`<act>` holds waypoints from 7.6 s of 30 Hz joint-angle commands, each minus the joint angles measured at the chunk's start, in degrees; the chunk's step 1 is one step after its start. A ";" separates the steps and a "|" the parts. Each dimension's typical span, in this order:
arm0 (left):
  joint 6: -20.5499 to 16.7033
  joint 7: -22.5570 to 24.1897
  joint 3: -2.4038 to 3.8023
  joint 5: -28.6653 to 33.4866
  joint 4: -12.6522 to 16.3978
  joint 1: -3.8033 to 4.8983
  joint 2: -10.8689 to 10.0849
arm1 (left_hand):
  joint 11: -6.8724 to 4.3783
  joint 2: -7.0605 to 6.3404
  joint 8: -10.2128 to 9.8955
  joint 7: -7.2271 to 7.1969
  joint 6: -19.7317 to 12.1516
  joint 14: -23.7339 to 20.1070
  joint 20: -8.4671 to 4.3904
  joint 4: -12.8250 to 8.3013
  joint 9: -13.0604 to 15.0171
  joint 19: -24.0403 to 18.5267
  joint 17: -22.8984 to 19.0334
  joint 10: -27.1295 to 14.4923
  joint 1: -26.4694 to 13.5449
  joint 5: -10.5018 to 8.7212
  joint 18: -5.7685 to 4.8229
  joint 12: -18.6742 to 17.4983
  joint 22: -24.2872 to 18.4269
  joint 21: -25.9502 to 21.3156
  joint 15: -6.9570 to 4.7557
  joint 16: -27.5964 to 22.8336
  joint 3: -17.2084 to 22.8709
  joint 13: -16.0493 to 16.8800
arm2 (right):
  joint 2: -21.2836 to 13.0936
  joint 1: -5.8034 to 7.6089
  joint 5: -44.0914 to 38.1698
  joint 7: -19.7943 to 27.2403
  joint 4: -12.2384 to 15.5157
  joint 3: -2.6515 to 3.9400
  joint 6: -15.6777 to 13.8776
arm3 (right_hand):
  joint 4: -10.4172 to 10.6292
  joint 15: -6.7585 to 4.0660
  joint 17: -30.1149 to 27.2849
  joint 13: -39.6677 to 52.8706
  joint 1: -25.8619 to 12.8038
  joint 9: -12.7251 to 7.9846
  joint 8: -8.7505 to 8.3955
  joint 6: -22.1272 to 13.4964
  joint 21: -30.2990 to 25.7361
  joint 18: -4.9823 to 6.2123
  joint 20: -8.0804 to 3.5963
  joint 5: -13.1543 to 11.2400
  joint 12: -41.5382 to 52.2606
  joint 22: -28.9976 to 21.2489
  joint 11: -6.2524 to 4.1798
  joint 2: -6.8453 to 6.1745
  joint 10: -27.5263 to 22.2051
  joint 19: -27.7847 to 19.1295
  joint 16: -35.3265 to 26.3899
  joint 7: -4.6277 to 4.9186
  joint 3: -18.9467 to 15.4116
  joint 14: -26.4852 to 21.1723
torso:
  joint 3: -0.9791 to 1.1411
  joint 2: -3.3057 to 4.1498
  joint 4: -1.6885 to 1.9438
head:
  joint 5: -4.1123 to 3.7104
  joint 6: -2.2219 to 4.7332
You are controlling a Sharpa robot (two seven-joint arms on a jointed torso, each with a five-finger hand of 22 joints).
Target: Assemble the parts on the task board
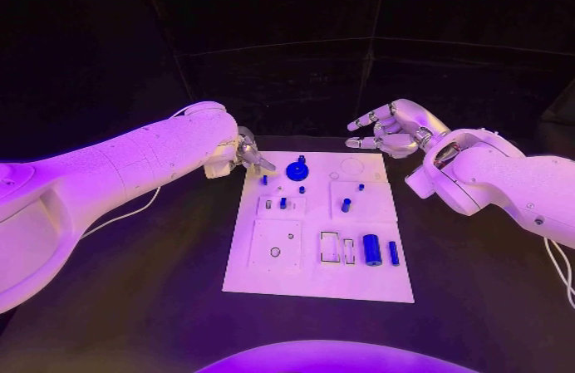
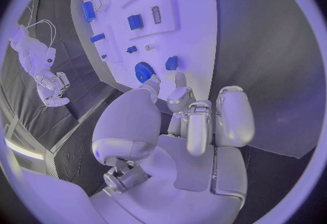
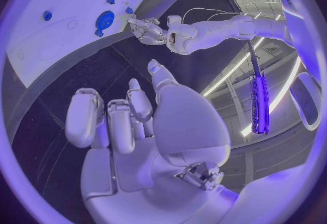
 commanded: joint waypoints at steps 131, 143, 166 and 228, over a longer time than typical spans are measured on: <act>-4.93 0.43 -1.90 -2.99 23.98 -4.25 -12.37 | -0.08 0.65 -0.14 0.13 -0.61 6.16 0.57 -15.14 0.86 -0.42 15.09 -0.83 7.56 -0.08 0.27 -1.17 0.12 -0.89 0.62 0.17 28.90 -2.26 | 0.39 0.11 0.15 0.27 -0.80 0.01 1.04 | -0.06 -0.14 3.98 -0.09 0.33 -0.04 0.30 0.30 -0.23 -0.20 -0.10 0.39 -0.31 -0.05 0.04 0.84 -0.46 -0.42 -0.25 -0.09 -0.29 3.61 | 0.09 -0.18 0.26 | 1.12 -0.93; -3.70 0.27 -2.14 -3.24 24.29 -4.28 -12.43 | -0.09 0.61 -0.11 0.12 -0.62 6.16 0.56 -15.19 0.88 -0.41 15.09 -0.81 7.56 -0.08 0.27 -1.15 0.12 -0.90 0.61 0.17 29.02 -2.24 | 0.36 0.11 0.15 0.27 -0.81 0.01 1.05 | -0.06 -0.14 3.98 -0.09 0.33 -0.04 0.30 0.30 -0.23 -0.20 -0.10 0.39 -0.31 -0.05 0.04 0.84 -0.46 -0.42 -0.25 -0.09 -0.29 3.61 | 0.10 -0.21 0.25 | 1.09 -0.92; -3.59 0.27 -2.17 -3.19 23.95 -4.28 -11.64 | -0.32 -1.18 1.13 -0.29 0.62 6.16 0.42 -13.14 1.62 -0.22 15.09 -0.20 3.10 -0.13 0.21 -0.69 0.46 -0.76 0.44 0.17 28.13 -1.88 | 0.52 0.11 0.15 0.34 -0.91 0.01 1.07 | -0.06 -0.14 3.98 -0.09 0.33 -0.04 0.30 0.30 -0.23 -0.20 -0.10 0.39 -0.31 -0.05 0.04 0.84 -0.46 -0.42 -0.25 -0.09 -0.29 3.61 | 0.14 -0.17 0.22 | 1.09 -1.10; -25.25 21.73 -2.08 7.90 22.15 -4.15 -11.72 | 5.56 0.93 -6.00 5.94 -10.19 -10.08 4.44 -7.43 -6.77 -16.46 -22.71 -25.79 15.69 0.13 5.83 -23.76 -34.38 -34.53 5.16 -25.65 3.48 -27.29 | 0.68 0.09 0.15 0.20 -1.56 0.00 1.39 | 0.01 -0.15 3.87 -0.20 0.27 -0.04 0.32 0.32 -0.30 -0.18 -0.10 0.40 -0.41 -0.17 0.04 0.92 -0.52 -0.47 -0.33 -0.09 -0.36 3.59 | 0.13 -0.16 0.21 | -0.21 -0.30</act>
